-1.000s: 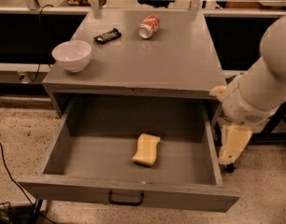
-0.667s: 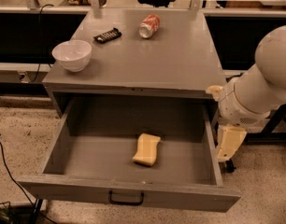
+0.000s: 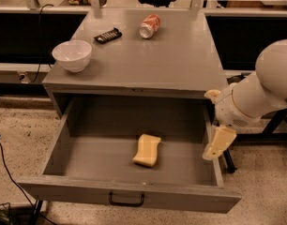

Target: Pick sponge from top drawer and place on counter

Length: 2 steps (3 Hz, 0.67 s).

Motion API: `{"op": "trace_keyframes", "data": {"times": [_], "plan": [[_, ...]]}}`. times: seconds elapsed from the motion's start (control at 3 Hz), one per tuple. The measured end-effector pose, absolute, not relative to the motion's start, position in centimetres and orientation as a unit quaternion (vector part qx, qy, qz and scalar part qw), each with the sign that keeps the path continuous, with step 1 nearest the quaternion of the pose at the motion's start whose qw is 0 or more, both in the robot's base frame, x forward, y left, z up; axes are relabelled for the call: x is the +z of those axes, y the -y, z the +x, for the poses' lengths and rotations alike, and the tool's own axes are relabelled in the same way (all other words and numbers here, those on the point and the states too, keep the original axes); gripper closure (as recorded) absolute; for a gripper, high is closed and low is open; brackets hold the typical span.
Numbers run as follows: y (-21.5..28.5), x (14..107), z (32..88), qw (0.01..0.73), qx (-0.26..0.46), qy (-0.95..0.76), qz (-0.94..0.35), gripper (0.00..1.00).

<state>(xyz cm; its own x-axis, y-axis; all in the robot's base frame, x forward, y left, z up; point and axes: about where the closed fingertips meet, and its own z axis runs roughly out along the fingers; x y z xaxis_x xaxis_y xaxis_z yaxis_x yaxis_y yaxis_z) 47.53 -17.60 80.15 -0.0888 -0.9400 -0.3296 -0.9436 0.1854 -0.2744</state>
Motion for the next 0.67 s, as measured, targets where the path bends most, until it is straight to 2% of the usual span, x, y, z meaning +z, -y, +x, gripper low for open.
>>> {"op": "trace_keyframes", "data": {"times": [0.67], "plan": [[15.0, 74.9, 51.1, 0.307, 0.083, -0.79, -0.524, 0.0]]}}
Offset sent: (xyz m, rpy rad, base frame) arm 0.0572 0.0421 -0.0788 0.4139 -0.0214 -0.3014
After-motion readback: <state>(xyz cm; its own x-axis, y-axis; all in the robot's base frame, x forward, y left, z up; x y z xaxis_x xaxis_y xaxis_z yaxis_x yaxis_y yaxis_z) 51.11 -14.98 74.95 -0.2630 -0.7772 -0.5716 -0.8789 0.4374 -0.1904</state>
